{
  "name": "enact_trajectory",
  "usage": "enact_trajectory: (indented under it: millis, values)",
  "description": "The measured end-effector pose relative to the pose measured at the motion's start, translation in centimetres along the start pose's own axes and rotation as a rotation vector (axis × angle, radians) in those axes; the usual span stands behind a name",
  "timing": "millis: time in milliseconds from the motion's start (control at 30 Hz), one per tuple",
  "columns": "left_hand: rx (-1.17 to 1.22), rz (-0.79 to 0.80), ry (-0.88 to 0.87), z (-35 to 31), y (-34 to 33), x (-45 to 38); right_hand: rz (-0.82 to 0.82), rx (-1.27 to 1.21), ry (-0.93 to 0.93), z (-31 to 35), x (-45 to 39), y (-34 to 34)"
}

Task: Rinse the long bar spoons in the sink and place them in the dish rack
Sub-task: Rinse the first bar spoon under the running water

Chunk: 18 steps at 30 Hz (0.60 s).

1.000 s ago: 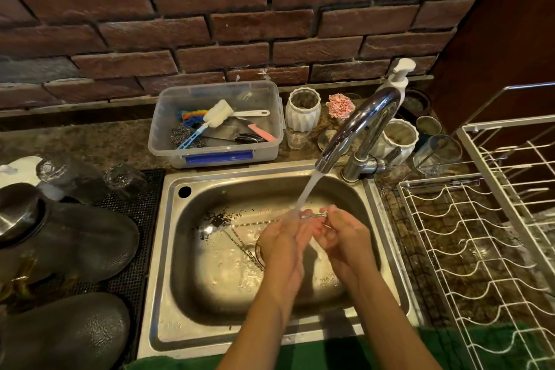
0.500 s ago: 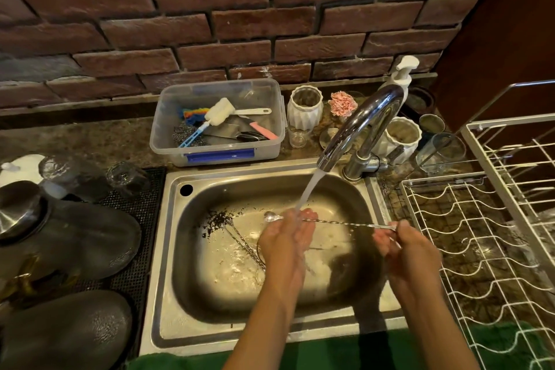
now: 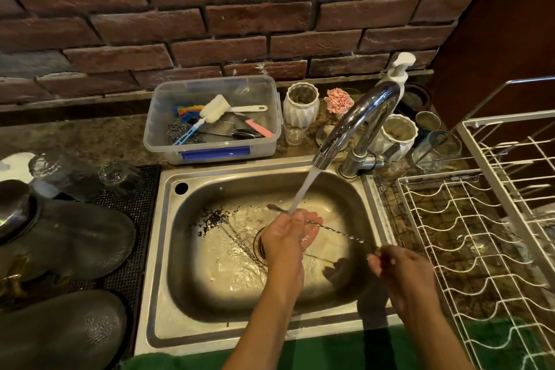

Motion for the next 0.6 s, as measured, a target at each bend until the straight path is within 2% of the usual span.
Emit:
enact_trajectory:
  millis: [100,167,267,333,500,600]
  values:
    - [-0.131,-0.057,-0.066,-0.9,1.2,-0.6,0.101,0.728,0.371,1.2,0.4,-1.0]
    - [-0.254,-0.078,-0.084,-1.1,1.4,-1.3,0.276,0.967,0.526,0.8,1.7,-4.0]
    - [-0.422,-0.105,-0.082,-1.1,1.3,-2.6,0.47,1.113,0.669,-1.4,2.7,-8.6]
    - [-0.569,-0.159,-0.093,-1.2,1.8,-3.8,0.539,1.18,0.673,-3.2,2.8,-10.9]
    - [-0.746,-0.225,-0.106,-1.4,2.8,-5.9,0.603,1.269,0.649,-6.0,2.2,-14.1]
    - [-0.882,-0.208,-0.132,-1.2,2.9,-7.4,0.597,1.145,0.574,-7.3,1.2,-14.9]
Point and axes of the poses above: each hand's wrist, its own x-axis away from the middle knuckle, its own y-axis out of the back of the hand, z = x × y, the point moved 7 cm from there along -x, towards the middle knuckle, and after that the axes turned 10 degrees about y, right-handed, at the moved point
